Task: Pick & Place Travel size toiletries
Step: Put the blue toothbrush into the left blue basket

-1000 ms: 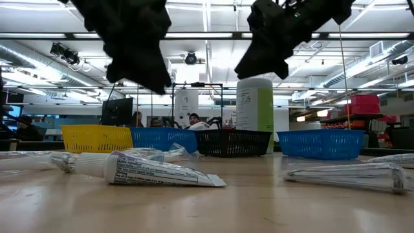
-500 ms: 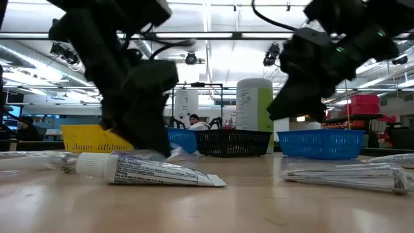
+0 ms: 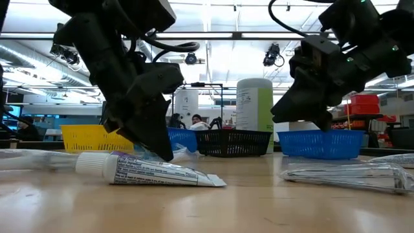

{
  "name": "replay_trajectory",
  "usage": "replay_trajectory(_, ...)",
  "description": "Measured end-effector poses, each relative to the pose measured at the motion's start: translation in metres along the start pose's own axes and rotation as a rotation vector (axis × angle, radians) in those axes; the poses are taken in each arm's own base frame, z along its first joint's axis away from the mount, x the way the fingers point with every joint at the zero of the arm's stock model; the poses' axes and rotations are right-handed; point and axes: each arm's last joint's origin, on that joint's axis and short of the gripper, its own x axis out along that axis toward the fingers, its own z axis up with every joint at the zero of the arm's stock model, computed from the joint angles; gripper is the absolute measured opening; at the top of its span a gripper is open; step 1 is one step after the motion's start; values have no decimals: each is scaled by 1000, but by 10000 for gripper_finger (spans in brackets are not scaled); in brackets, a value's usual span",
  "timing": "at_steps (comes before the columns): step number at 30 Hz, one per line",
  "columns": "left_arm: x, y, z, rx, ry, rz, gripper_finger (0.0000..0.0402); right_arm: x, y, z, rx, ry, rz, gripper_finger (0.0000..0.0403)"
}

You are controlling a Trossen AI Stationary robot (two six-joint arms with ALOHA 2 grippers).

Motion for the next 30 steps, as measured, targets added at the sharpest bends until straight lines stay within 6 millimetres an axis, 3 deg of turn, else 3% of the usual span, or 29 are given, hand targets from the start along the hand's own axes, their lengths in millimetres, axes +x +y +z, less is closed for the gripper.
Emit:
replay_trajectory(5,-1,-3,2,-24,2,-26,15,0,2,1,5,-15,16,98)
replay_trajectory(9,-4,-12,11,-5,-29,-37,18,0,3,3,10,-32,32,99)
replay_trajectory(14,-19,-29,35,82,-44,24,32,0,4,4,12,-36,37,98)
replay_trajectory(20,-47,-35,76,126,-157,266,21,0,4,4,12,-37,38,101)
replay_trajectory(25,-59,-25,110,143,-280,442,27,0,4,4,12,-36,38,99)
replay_trajectory(30,-54,-1,136,120,-303,534,30,0,4,4,12,-36,38,101)
